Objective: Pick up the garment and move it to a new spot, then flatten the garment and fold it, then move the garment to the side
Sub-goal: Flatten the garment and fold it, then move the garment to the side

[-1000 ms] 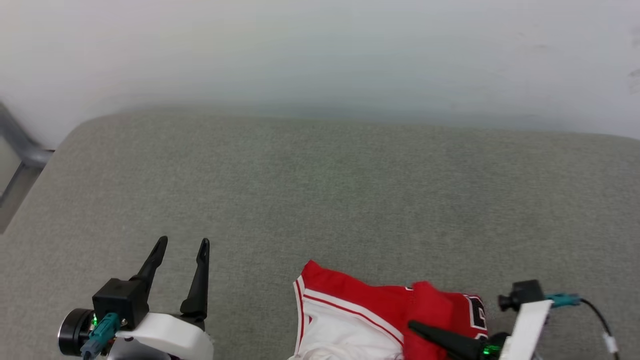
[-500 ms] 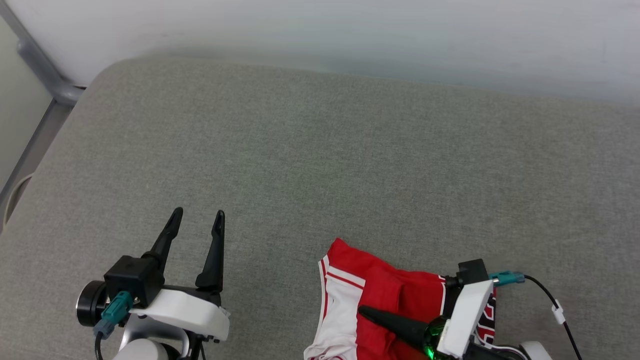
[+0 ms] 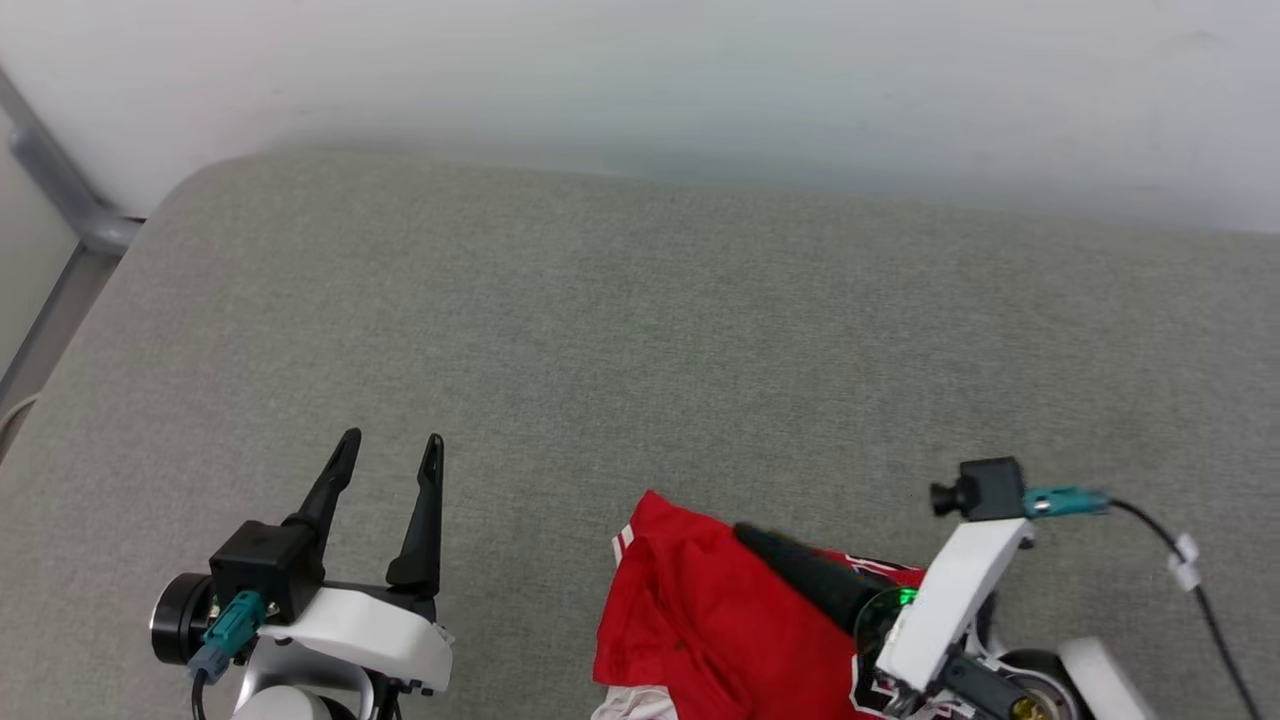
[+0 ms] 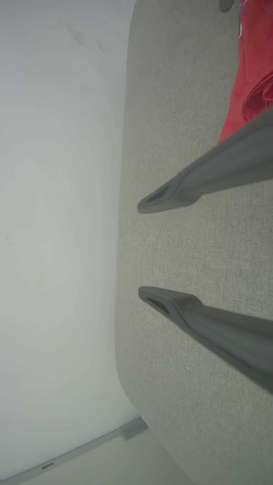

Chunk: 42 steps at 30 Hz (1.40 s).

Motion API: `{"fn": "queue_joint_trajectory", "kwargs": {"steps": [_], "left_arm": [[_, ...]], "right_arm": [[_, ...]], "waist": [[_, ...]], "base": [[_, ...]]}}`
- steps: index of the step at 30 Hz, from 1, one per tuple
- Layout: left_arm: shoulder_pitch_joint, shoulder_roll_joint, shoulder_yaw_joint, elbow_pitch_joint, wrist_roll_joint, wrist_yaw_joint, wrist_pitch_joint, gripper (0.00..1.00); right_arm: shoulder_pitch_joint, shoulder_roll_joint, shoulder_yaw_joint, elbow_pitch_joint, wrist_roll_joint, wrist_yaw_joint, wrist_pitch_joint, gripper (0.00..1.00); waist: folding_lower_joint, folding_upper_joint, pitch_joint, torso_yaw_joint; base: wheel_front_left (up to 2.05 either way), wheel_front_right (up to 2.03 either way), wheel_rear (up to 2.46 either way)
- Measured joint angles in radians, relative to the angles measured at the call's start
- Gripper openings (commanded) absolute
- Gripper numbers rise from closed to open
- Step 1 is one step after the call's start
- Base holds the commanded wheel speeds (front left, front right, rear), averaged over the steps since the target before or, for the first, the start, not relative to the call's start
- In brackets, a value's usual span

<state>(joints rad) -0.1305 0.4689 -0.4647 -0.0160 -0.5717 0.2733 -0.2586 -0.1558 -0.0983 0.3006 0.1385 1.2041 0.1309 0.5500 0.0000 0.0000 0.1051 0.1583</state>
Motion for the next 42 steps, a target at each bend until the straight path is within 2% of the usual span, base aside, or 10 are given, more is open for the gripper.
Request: {"fn": "queue_joint_trajectory", "kwargs": {"steps": [5, 9, 17, 24, 30, 42], "left_arm": [[0.007, 0.006, 0.001, 0.001, 0.0, 0.007, 0.001, 1.0], [0.025, 0.012, 0.0, 0.009, -0.001, 0.012, 0.003, 1.0], [0.052, 0.028, 0.013, 0.012, -0.003, 0.034, 0.003, 1.0], [0.082, 0.043, 0.03, 0.007, -0.004, 0.051, 0.003, 1.0], [0.106, 0.04, 0.036, 0.024, -0.003, 0.054, 0.001, 1.0], [0.127, 0.02, 0.053, 0.082, -0.003, 0.04, -0.001, 1.0]], "right_arm": [[0.001, -0.055, -0.037, -0.071, -0.19, 0.0, -0.155, 1.0], [0.024, -0.091, -0.126, -0.083, -0.399, 0.0, -0.273, 1.0], [0.106, -0.045, -0.32, -0.184, -0.663, 0.0, -0.362, 1.0], [0.182, 0.001, -0.409, -0.306, -0.892, 0.0, -0.433, 1.0], [0.243, 0.007, -0.398, -0.318, -0.991, 0.0, -0.463, 1.0], [0.3, 0.034, -0.387, -0.337, -1.012, 0.0, -0.484, 1.0]], "waist": [[0.0, 0.0, -0.025, -0.035], [0.0, 0.0, -0.045, -0.063], [-0.0001, 0.0, -0.095, -0.109], [-0.0001, 0.0, -0.132, -0.134], [-0.0001, 0.0, -0.154, -0.142], [-0.0001, 0.0, -0.175, -0.151]], "base": [[0.0, 0.0, 0.0], [0.0, 0.0, 0.0], [0.0, 0.0, 0.0], [0.0, 0.0, 0.0], [0.0, 0.0, 0.0], [0.0, 0.0, 0.0]]}}
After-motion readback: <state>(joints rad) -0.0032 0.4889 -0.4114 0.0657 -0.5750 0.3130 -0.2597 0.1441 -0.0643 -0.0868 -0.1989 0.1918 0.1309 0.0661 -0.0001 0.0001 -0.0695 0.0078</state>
